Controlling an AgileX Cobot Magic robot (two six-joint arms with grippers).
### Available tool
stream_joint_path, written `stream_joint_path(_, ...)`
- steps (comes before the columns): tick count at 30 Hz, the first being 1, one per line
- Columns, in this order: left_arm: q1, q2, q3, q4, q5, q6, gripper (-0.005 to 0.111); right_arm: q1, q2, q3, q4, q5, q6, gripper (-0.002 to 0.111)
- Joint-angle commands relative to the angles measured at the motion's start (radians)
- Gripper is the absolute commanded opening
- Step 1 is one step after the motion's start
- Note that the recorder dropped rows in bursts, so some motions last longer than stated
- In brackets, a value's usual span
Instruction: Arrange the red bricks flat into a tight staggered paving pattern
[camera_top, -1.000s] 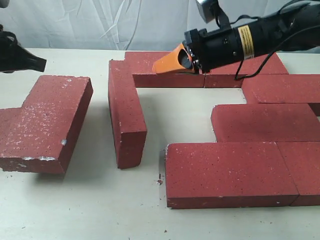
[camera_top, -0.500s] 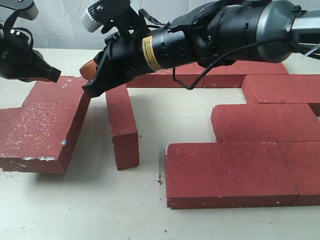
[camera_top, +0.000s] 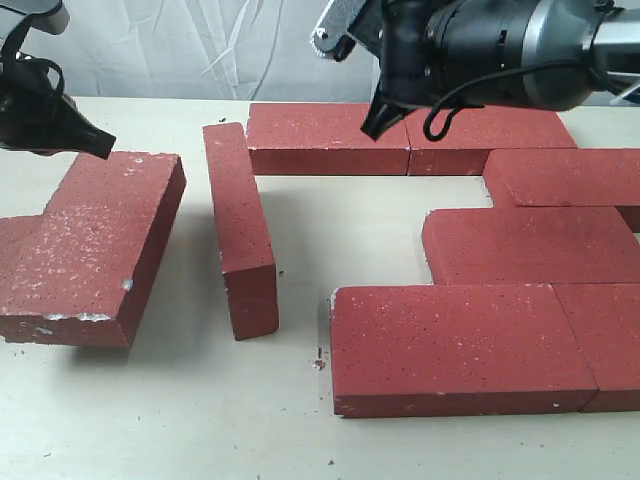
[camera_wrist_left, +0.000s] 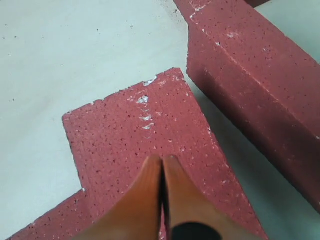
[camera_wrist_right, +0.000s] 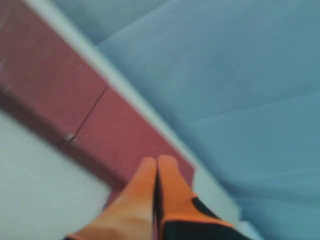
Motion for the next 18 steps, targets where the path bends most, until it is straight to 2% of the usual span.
stream_joint_path(1,-0.002,0.013,-0.011,-0.01,-0.027,-0.016,0.0,-0.048,-0.006,-0.121,0.842,0.004,-0.652,-0.001)
stream_joint_path(3,-0.002,0.014,-0.011,-0.01,-0.016,-0.023,0.0,-0.068,-0.006,-0.177,1.19,0.007,-0.876,-0.001)
stream_joint_path(5,-0.002,0.014,-0.011,-0.01,-0.016,-0.023,0.0,-0.069,-0.006,-0.209,1.442,0.012,-1.062,-0.001)
stream_joint_path(8,-0.002,0.014,-0.011,-0.011,-0.021,-0.023,0.0,-0.046,0.006,-0.217,1.678,0.024,-1.21,-0.001)
stream_joint_path(18,-0.002,0.014,-0.011,-0.028,-0.021,-0.023,0.0,0.056,0.129,-0.224,1.738,0.063,-1.257,-0.001)
